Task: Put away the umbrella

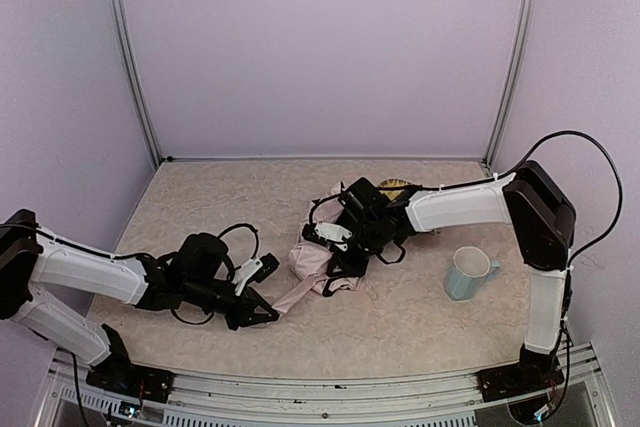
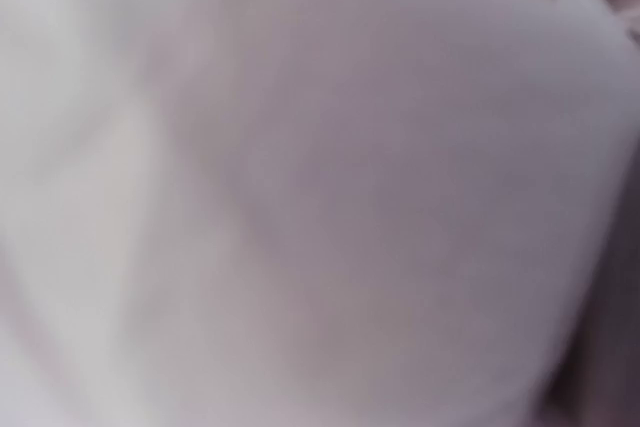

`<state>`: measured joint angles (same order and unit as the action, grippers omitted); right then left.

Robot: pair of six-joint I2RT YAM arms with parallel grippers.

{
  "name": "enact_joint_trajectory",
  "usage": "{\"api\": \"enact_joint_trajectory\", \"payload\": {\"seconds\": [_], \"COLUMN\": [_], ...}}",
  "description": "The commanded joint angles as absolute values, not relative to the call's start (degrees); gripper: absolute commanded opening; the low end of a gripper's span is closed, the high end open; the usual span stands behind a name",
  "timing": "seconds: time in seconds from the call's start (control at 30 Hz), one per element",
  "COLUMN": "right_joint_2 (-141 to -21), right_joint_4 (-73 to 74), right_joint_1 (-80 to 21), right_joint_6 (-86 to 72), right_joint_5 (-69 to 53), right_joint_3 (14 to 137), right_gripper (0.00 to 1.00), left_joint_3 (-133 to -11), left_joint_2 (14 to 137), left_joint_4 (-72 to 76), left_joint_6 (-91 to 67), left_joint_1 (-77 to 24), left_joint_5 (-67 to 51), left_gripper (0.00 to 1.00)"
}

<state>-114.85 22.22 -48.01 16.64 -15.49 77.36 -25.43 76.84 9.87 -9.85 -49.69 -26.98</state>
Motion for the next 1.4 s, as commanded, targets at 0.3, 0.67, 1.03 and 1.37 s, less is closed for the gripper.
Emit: {"api": "enact_joint_trajectory", "payload": {"seconds": [0.3, 0.67, 1.03, 1.37], "right_joint_2": [-103.3, -96.1, -98.5, -103.7], "right_joint_4": [21.7, 32.2, 43.1, 56.4], "right_joint_1": [-41.2, -45.2, -40.4, -38.1], "right_joint_6": [10.6, 17.1, 9.4, 10.6], "right_joint_5": [-31.8, -25.3, -10.4, -8.2], "right_joint_3": [82.3, 84.8, 92.4, 99.7], "right_gripper": [0.00, 0.00, 0.00, 0.00], "left_joint_3": [-44.8, -63.1, -51.2, -49.4], "left_joint_2": [101.1, 109.0, 90.7, 76.4], "left_joint_4": [4.9, 3.5, 1.9, -2.8], "left_joint_6": [3.6, 18.7, 27.3, 34.5], "left_joint_1": [-41.7, -33.6, -38.1, -39.2], "left_joint_5": [-26.1, -35.5, -32.7, -54.3], "left_gripper": [0.00, 0.00, 0.00, 0.00]}}
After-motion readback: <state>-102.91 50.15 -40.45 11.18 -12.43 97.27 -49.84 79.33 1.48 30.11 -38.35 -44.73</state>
